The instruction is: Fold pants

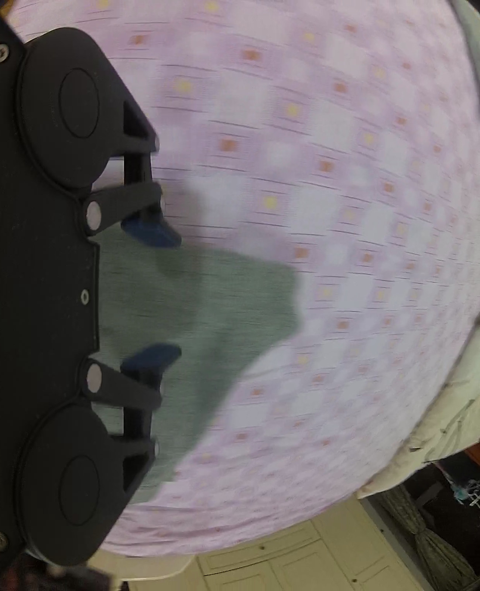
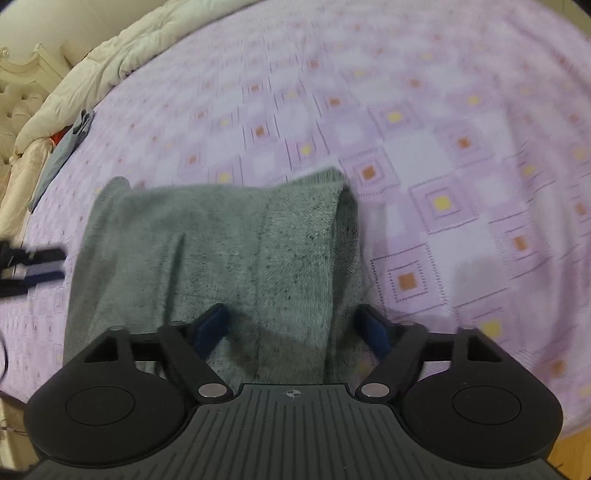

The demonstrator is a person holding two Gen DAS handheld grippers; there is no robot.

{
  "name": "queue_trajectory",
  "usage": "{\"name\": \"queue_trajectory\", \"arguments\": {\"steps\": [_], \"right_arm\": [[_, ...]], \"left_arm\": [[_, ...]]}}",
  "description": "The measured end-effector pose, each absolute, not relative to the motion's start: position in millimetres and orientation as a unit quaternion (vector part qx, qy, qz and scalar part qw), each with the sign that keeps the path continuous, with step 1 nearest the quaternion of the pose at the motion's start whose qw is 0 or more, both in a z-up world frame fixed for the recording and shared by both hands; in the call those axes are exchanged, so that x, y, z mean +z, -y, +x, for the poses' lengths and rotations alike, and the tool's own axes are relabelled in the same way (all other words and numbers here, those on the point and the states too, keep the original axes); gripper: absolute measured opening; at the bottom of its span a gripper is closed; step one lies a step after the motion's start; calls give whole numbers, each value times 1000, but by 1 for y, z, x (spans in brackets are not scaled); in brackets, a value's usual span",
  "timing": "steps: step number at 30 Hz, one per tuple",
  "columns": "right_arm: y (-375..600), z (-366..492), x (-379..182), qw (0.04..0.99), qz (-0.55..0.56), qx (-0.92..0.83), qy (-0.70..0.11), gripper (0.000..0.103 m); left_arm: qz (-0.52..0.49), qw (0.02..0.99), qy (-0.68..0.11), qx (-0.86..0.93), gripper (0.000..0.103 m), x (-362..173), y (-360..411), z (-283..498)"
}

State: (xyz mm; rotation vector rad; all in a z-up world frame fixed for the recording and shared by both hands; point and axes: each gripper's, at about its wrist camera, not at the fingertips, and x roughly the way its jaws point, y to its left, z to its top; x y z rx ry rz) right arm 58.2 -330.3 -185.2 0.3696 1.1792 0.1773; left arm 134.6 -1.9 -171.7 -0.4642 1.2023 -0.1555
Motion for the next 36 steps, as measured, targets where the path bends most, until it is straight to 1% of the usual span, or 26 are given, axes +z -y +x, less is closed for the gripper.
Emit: {"name": "queue_trajectory", "arguments": {"steps": [1, 3, 5, 9, 12, 18, 22, 23, 25, 26, 28, 30, 33, 36], "right_arm": [[331, 61, -189, 808, 181, 91, -553, 93], [330, 64, -191, 804, 187, 106, -554, 100], [324, 66, -189, 803, 166, 121, -560, 103], [316, 62, -188, 808, 132, 142, -557, 103], [321, 59, -188, 810, 131, 154, -550, 103], [329, 58, -187, 808, 124, 182, -546, 103], [334, 53, -186, 810, 125, 190, -540, 103], [335, 52, -186, 811, 126, 192, -538, 103], [338, 50, -186, 812, 127, 193, -536, 103], [338, 50, -186, 811, 129, 193, -536, 103], [340, 50, -185, 810, 130, 194, -537, 103], [336, 52, -186, 810, 128, 193, -539, 103], [334, 56, -180, 805, 129, 183, -549, 98], [341, 56, -169, 814, 136, 133, -549, 97]], "left_arm": [[-213, 793, -566, -72, 67, -175, 3, 132], [-199, 792, -573, -72, 67, -177, 10, 123], [-186, 796, -571, -73, 67, -179, 17, 118], [-169, 793, -581, -72, 71, -191, 27, 122], [-158, 789, -591, -61, 71, -200, 30, 128], [-166, 813, -557, -26, 71, -184, 24, 121], [-161, 801, -577, -10, 71, -197, 16, 121], [-158, 796, -585, -12, 72, -202, 15, 120], [-162, 786, -596, -26, 81, -213, 15, 119], [-163, 790, -591, -34, 88, -214, 16, 118], [-157, 791, -590, -43, 91, -216, 19, 118], [-154, 789, -592, -51, 100, -218, 22, 121], [-150, 787, -596, -55, 101, -221, 23, 127], [-144, 786, -599, -55, 101, -221, 25, 129]]}}
